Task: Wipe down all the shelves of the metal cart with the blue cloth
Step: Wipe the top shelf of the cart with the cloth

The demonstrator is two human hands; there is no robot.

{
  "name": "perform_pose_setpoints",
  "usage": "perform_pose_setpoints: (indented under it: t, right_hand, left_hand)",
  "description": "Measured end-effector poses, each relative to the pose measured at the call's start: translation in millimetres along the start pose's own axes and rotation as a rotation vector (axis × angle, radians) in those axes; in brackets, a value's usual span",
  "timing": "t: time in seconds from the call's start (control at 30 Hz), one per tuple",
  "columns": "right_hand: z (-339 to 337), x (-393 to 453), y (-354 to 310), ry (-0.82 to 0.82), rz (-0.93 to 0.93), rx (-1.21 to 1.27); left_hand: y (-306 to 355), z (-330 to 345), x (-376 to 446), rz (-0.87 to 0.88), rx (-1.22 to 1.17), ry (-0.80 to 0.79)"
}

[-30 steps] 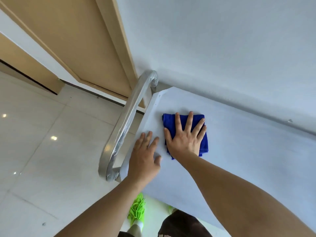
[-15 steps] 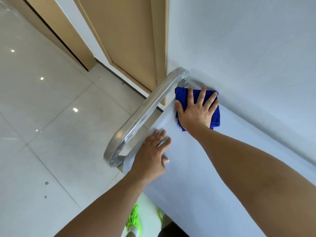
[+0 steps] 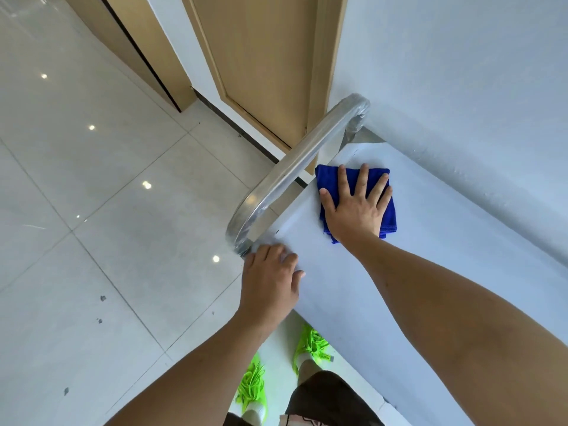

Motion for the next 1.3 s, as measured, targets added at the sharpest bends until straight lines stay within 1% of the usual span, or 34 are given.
perform_pose_setpoints:
  t: [0.07,0.1,0.2,0.3,0.37,0.53,0.73,0.87,1.03,1.3]
  right_hand:
    - [2,-16,-8,-0.005,0.002,0.004]
    - [3,-23,-11,-0.009,0.004,0.005]
    - [7,-49,-23,-0.02,-0.007,0.009]
    - [12,-77,-37,-0.025,-0.019,0.03]
    - [17,-94,-47,-0.028,-0.024,0.034]
    - [24,-128,-72,-0.04,-0.039,0.044]
    - [30,-164,-88,-0.027,-0.046,0.061]
    - [33,-188,-77,0.003,-0.064,0.075]
    - [37,-219,-48,0.027,-0.067,0.055]
    - [33,-260,19,-0.002,-0.052,0.044]
  left_hand:
    - [-12,-3,-23,-0.068,0.029,0.002]
    - [-15,-2,-32,-0.089,0.008,0.004]
    - [-22,-2,-54,-0.101,-0.142,0.0]
    - [-29,-2,-65,-0.119,-0.288,-0.062]
    - [-35,-3,-66,-0.121,-0.335,-0.095]
    - [-52,-9,-68,-0.021,-0.315,-0.19]
    - [-73,-15,-82,-0.106,-0.257,-0.177]
    - [-76,-19,-92,-0.102,-0.257,-0.167]
    - [-56,-22,-99,0.033,-0.243,-0.165]
    - [-4,-25,-111,0.134,-0.219,-0.184]
Point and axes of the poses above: each hand's wrist, its own x-axis towards the middle knuckle, its own z-axis out of the palm, y = z × x, the point moved 1 cm from there along x, towards the middle knuckle, and after that the axes turned 5 degrees about y, right-handed, at the moved point
